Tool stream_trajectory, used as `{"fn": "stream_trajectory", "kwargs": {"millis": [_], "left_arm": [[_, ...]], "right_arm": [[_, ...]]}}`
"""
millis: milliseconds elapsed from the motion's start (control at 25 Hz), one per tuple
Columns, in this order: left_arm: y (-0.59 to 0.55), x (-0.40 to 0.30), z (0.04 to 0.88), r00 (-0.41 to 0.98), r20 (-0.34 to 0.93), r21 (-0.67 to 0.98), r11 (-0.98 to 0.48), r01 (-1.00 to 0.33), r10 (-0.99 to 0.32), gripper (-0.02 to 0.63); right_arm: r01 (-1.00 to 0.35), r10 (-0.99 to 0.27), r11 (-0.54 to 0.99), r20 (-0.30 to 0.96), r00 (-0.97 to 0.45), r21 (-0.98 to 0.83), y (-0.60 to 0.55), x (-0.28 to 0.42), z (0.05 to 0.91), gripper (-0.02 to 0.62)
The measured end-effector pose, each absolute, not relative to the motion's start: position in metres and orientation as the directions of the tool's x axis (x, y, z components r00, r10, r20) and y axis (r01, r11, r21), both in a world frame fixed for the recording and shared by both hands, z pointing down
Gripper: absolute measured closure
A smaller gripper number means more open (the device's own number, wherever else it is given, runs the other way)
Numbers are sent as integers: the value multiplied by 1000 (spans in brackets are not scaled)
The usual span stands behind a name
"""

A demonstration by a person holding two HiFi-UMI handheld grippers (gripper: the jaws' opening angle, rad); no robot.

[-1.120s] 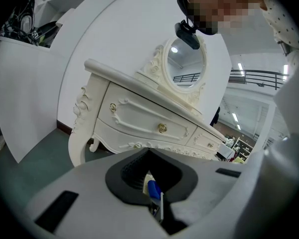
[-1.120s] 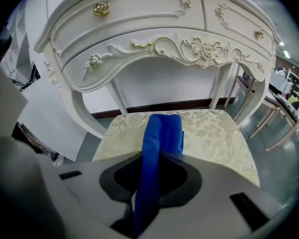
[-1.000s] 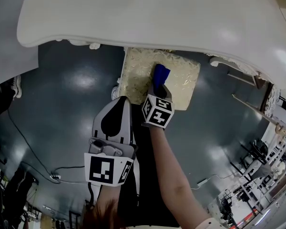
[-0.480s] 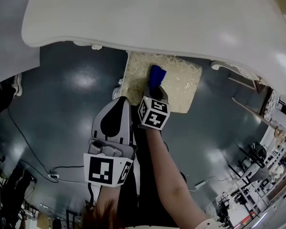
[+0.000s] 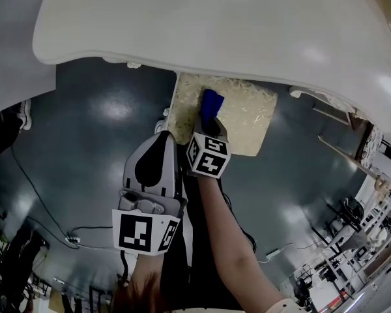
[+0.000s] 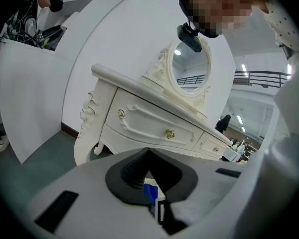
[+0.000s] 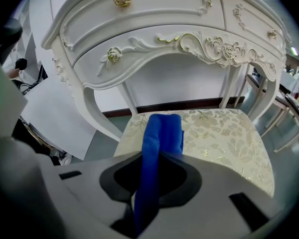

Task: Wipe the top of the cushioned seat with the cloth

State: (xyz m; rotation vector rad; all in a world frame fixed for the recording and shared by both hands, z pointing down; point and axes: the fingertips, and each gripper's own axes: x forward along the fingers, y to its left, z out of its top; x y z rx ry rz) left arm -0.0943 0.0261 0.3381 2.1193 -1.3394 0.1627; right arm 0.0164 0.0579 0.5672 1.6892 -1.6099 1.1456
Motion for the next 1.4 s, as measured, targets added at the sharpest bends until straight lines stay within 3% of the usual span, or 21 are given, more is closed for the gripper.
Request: {"fn": "stream_trajectory", "kwargs": {"millis": [1400], "left_arm": [[26, -116, 343, 441, 424, 426, -256, -868, -791, 607]], "right_arm": [[-970, -527, -61, 833, -169, -235, 44, -39, 567, 532]]}}
